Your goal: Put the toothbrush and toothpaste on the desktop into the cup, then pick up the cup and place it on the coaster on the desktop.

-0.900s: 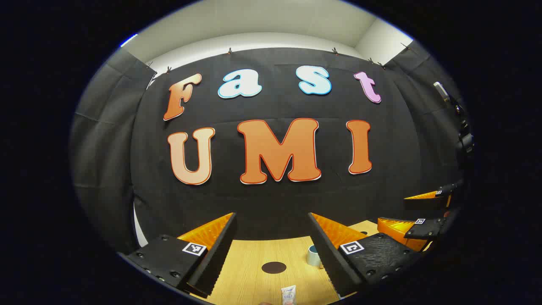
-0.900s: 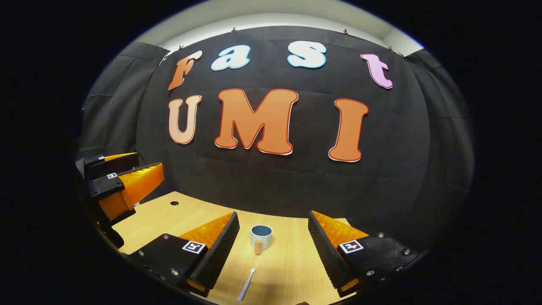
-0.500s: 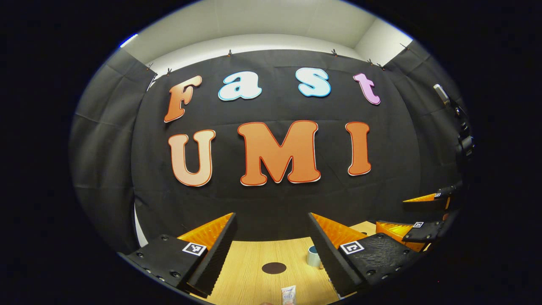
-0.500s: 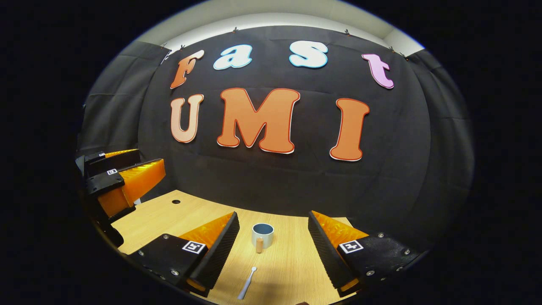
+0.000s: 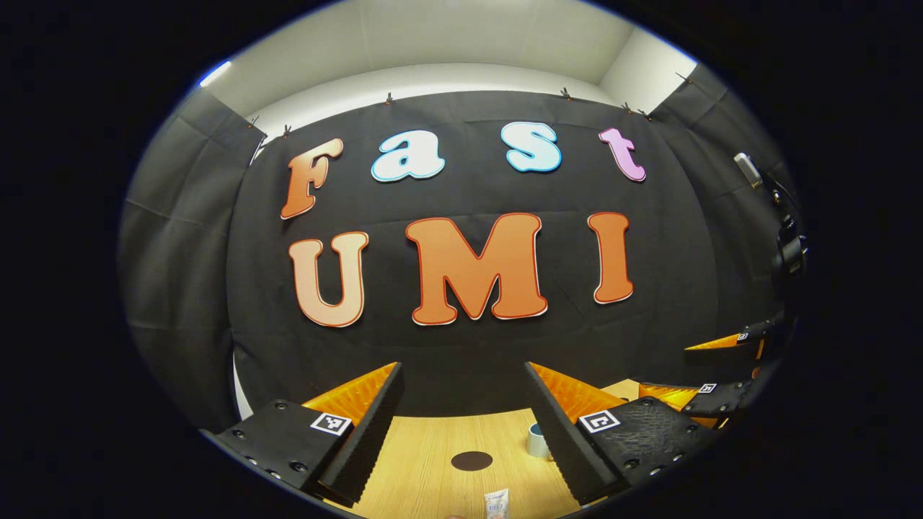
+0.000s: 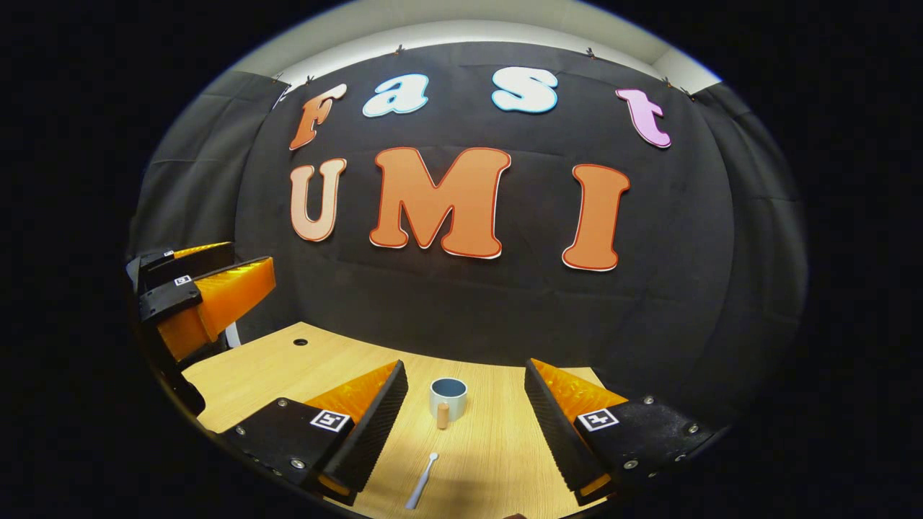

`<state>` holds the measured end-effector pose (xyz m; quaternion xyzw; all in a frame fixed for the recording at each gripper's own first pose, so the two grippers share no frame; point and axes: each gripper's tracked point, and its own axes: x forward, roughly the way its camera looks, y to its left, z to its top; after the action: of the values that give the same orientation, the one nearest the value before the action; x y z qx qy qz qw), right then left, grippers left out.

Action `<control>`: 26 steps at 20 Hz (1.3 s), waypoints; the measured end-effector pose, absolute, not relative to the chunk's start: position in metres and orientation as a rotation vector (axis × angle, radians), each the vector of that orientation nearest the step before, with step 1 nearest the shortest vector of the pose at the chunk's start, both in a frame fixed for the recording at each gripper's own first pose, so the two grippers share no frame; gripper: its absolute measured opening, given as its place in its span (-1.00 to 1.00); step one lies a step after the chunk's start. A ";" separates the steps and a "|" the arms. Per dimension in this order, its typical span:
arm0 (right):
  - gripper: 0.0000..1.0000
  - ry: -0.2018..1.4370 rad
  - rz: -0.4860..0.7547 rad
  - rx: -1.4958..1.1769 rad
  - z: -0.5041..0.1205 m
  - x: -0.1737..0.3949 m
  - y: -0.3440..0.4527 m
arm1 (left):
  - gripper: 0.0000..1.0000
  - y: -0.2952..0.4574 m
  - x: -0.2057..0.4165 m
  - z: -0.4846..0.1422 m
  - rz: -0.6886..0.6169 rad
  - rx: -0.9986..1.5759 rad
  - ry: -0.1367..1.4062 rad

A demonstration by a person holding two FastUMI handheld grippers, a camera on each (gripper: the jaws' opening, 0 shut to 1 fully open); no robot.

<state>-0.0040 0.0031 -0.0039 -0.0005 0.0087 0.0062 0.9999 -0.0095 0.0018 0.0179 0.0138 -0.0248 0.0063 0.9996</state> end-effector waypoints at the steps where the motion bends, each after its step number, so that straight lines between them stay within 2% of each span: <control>1: 0.97 0.022 0.014 -0.001 -0.006 -0.003 0.003 | 1.00 0.003 -0.010 0.018 0.015 0.030 -0.050; 10: 0.97 0.137 0.034 0.002 -0.039 0.002 0.003 | 0.96 -0.002 -0.012 0.018 0.024 0.052 -0.041; 26: 0.95 0.596 0.189 0.037 -0.171 0.011 0.038 | 0.97 0.025 -0.030 -0.008 0.150 0.079 0.065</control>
<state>0.0114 0.0376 -0.1706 0.0183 0.2932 0.0928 0.9514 -0.0299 0.0252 -0.0077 0.0395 0.0324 0.0750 0.9959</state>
